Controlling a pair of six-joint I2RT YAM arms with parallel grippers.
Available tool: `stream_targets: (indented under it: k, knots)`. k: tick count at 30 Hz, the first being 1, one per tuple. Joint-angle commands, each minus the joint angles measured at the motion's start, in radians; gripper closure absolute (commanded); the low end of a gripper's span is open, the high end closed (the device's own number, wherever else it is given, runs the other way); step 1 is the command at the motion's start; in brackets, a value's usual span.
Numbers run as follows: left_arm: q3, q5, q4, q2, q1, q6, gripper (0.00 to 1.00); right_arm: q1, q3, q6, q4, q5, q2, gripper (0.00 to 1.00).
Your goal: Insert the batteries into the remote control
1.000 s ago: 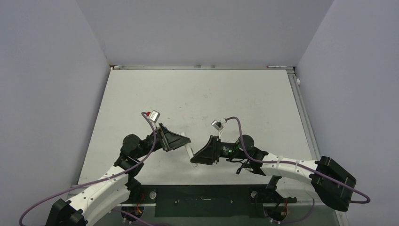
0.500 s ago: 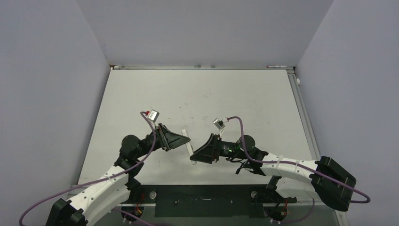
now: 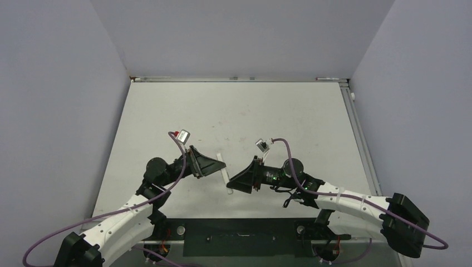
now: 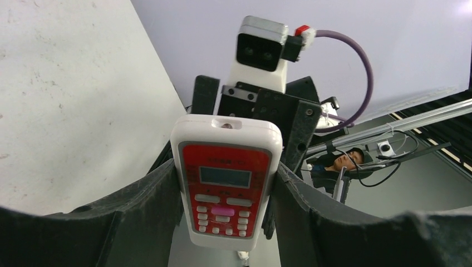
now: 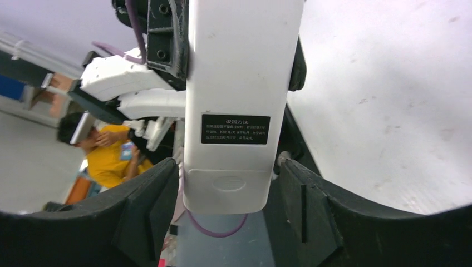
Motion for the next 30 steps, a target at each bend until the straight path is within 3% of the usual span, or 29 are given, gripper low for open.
stream_targets:
  k: [1, 3, 7, 15, 21, 30]
  knots:
    - [0.085, -0.017, -0.094, -0.008, 0.003, 0.067, 1.00, -0.007, 0.091, -0.199, -0.320, 0.148, -0.127, 0.33]
    - [0.116, -0.035, -0.185, -0.008, 0.002, 0.112, 1.00, -0.009, 0.127, -0.261, -0.473, 0.233, -0.177, 0.25]
    - [0.189, -0.075, -0.346, 0.020, 0.001, 0.187, 1.00, -0.008, 0.195, -0.351, -0.756, 0.418, -0.259, 0.23]
    - [0.384, -0.265, -0.727, 0.227, -0.042, 0.405, 1.00, -0.011, 0.275, -0.437, -1.076, 0.748, -0.346, 0.23]
    - [0.547, -0.462, -0.882, 0.436, -0.139, 0.480, 1.00, -0.012, 0.300, -0.445, -1.180, 0.857, -0.368, 0.23]
    - [0.752, -0.596, -1.030, 0.748, -0.182, 0.481, 1.00, -0.014, 0.302, -0.379, -1.237, 0.942, -0.346, 0.23]
